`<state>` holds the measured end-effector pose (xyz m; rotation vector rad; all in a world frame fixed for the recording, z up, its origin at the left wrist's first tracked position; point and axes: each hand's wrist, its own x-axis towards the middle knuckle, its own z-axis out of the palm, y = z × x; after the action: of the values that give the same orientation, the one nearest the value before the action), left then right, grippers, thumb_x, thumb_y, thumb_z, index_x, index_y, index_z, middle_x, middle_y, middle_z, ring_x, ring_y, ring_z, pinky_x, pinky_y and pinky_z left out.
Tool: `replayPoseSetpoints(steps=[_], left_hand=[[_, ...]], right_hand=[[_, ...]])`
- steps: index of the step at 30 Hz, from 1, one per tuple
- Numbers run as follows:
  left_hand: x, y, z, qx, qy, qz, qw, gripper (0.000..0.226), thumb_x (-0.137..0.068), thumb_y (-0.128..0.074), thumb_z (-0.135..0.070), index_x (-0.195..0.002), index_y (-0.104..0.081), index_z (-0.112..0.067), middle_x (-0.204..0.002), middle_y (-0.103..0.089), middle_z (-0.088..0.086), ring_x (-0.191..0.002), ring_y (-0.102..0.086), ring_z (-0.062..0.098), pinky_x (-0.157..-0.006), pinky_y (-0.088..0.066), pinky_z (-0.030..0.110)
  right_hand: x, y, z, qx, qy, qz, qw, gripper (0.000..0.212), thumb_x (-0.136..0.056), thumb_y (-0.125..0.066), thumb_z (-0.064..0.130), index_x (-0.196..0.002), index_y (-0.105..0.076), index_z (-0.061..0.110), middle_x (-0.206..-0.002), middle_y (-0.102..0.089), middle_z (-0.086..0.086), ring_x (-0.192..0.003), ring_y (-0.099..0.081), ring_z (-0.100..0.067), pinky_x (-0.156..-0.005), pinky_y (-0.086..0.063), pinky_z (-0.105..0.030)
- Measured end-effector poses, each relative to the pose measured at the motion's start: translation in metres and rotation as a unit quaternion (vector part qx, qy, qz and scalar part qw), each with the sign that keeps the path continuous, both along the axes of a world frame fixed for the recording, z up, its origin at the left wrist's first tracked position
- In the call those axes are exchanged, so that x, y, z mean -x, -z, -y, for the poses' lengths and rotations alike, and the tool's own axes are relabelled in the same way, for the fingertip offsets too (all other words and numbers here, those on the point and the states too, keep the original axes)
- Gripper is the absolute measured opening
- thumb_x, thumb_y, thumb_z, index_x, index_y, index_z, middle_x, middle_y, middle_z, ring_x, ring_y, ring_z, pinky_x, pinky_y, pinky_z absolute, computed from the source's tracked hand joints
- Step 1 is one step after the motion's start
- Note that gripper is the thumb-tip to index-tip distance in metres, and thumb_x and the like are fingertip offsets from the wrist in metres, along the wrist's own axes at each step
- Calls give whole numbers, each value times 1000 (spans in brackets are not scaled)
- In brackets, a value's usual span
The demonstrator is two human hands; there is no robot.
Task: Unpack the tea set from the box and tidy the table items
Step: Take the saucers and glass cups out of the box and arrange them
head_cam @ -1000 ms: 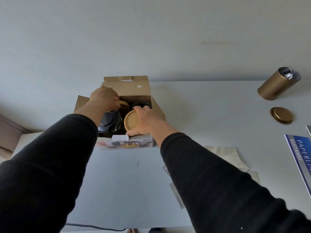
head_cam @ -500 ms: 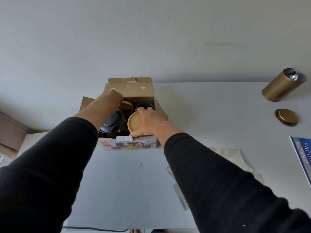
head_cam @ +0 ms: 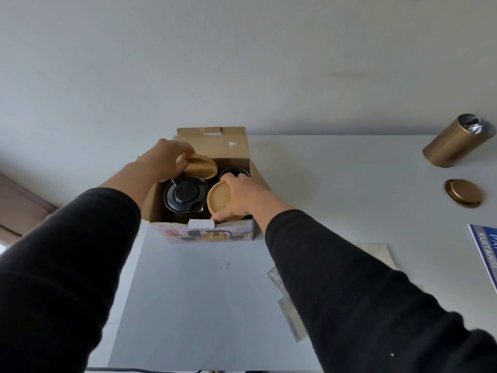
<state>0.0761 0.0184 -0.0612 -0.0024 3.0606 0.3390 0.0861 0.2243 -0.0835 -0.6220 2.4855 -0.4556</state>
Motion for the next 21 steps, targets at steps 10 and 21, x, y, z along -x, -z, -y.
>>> replayPoseSetpoints(steps=[10,21], left_hand=[[-8,-2,3,-40,-47,-6,998,31,-94,-55,-17,-124,-57,-16,-118,-64,12,-107,-61,30,-94,-50,39],[-11,-35,3,-96,-85,-45,991,31,-95,-50,-16,-126,-54,-12,-120,-61,13,-108,-58,30,-89,-45,34]], right_hand=[[15,-15,3,-23,-1,11,1000,54,-85,-69,31,-132,-50,14,-126,-57,-8,-112,-56,-27,-89,-47,-35],[8,-51,-2,-18,61,2,998,46,-92,-61,27,-133,-53,8,-130,-58,-11,-119,-54,-28,-103,-46,-37]])
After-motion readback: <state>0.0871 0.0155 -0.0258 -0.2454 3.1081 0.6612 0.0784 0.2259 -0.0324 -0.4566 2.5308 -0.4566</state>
